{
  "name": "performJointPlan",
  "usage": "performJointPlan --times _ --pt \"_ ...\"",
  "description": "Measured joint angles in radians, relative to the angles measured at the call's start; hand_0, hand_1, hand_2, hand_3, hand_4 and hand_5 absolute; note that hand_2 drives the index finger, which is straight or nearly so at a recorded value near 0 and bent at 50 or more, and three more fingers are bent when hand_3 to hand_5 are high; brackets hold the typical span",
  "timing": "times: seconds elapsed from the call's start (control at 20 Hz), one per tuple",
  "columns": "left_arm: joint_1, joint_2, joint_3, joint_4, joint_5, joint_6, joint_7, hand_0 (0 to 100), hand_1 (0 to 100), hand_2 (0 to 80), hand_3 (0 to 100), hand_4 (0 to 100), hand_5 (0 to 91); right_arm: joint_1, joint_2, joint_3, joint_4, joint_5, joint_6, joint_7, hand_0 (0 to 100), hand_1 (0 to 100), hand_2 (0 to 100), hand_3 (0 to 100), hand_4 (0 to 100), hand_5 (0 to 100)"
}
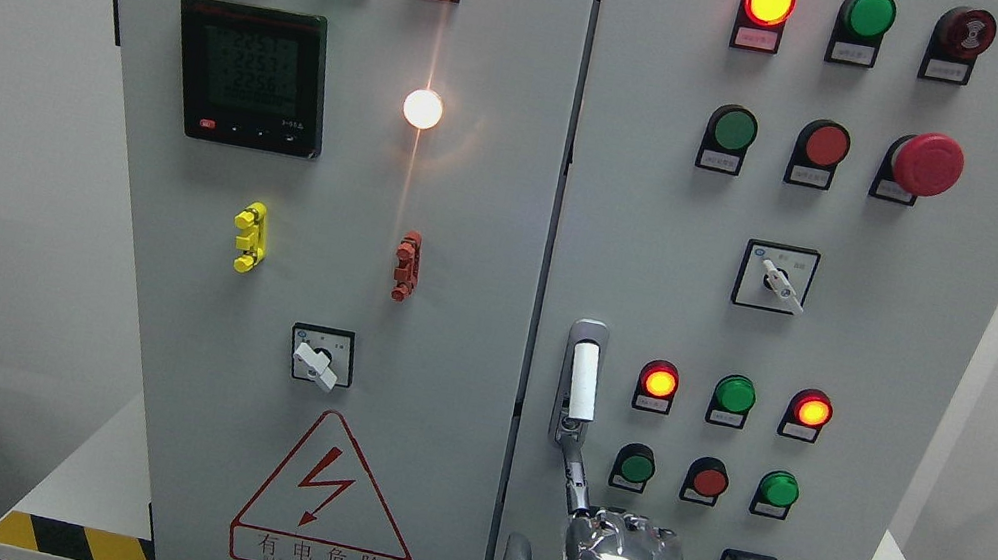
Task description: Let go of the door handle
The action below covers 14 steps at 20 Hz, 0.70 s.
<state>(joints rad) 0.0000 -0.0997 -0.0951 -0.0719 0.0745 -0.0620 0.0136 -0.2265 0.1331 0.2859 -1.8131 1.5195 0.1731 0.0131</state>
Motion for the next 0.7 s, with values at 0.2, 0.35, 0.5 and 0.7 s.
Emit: performJointPlan --times 0.2,0.35,0.5,0.7 --pt "0.0 0.0 0.0 0.0 0.0 0.0 0.0 12 56 0.0 0 0 0.0 0.0 0.0 0.0 -0.005 0.0 0.0 -0.003 54 28 5 94 90 91" --pt "0.0 0.0 0.0 0.0 0.0 0.0 0.0 12 56 0.0 0 0 0.0 0.0 -0.001 0.0 -0.011 0.0 0.0 -0.004 54 28 6 94 90 91" --pt "0.0 0.0 0.0 0.0 0.0 0.0 0.0 12 56 0.0 0 0 0.0 0.0 -0.001 0.001 -0.018 -0.001 0.0 -0.004 53 28 6 93 90 90" --pt "0.0 0.0 0.0 0.0 0.0 0.0 0.0 12 56 0.0 0 0 0.0 0.001 -0.001 0.001 -0.028 -0.002 -0.003 -0.005 54 29 11 93 89 88"
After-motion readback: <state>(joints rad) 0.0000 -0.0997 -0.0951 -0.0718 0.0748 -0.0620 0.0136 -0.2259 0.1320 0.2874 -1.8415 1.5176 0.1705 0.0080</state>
